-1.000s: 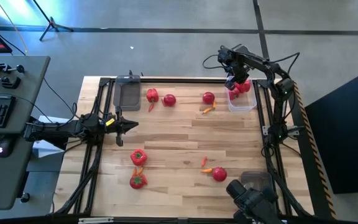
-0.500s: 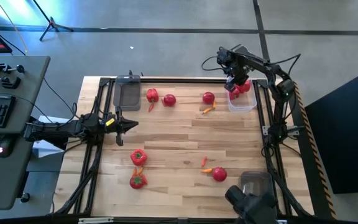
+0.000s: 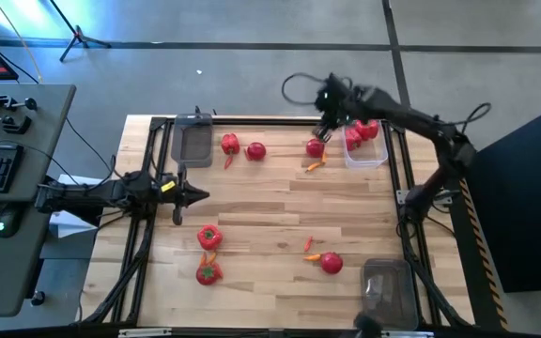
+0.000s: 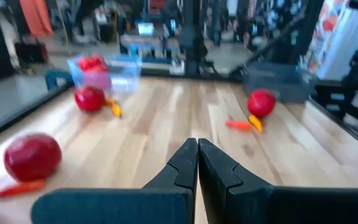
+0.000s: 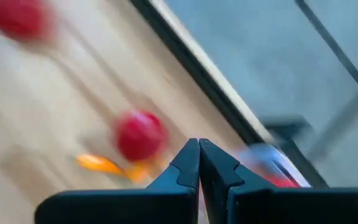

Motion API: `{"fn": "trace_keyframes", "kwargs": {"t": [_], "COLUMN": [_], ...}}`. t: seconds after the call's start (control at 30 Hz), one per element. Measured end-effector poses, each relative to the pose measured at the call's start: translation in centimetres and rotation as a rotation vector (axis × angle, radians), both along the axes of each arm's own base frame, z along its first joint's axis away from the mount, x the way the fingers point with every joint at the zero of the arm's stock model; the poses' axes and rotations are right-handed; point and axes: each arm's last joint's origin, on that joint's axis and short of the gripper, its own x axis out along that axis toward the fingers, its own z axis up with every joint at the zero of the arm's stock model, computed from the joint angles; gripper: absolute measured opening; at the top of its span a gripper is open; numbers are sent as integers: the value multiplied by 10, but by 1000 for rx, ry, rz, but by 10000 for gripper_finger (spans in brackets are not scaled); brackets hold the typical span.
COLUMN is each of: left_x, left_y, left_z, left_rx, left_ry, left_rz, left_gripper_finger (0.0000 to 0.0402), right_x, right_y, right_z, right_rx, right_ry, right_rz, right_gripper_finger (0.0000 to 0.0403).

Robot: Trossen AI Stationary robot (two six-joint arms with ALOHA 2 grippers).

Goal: Sort produce into baskets
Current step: Put the red bell pepper into the transparent bin

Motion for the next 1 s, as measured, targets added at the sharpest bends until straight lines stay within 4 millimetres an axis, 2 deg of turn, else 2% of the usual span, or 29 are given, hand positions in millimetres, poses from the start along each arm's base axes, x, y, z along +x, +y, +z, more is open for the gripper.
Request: {"fn": "trace_keyframes", "kwargs": {"t": [0.17, 0.33, 0.47, 0.6, 0.77, 1.0], "left_x": [1, 5, 12, 22, 35, 46], "left_y": [0, -1, -4, -11, -24, -43], "left_z": [4, 7, 8, 17, 31, 43], "left_rx": [-23, -118, -168, -221, -219, -163], "left_ry": [77, 186, 265, 335, 411, 636], "left_rz": [-4, -26, -41, -118, -203, -262], "left_gripper_finger": [0, 0, 0, 0, 3, 53], "right_x": [15, 19, 23, 26, 28, 28], "right_y": [48, 92, 117, 135, 149, 153], "right_z": [-34, -67, -80, -85, -86, -86], "right_rx": [-63, -96, -139, -165, -181, -186], "right_ry": [-217, -401, -510, -578, -573, -570], "right_rz": [166, 258, 324, 368, 406, 416], "right_gripper_finger": [0, 0, 0, 0, 0, 0]}}
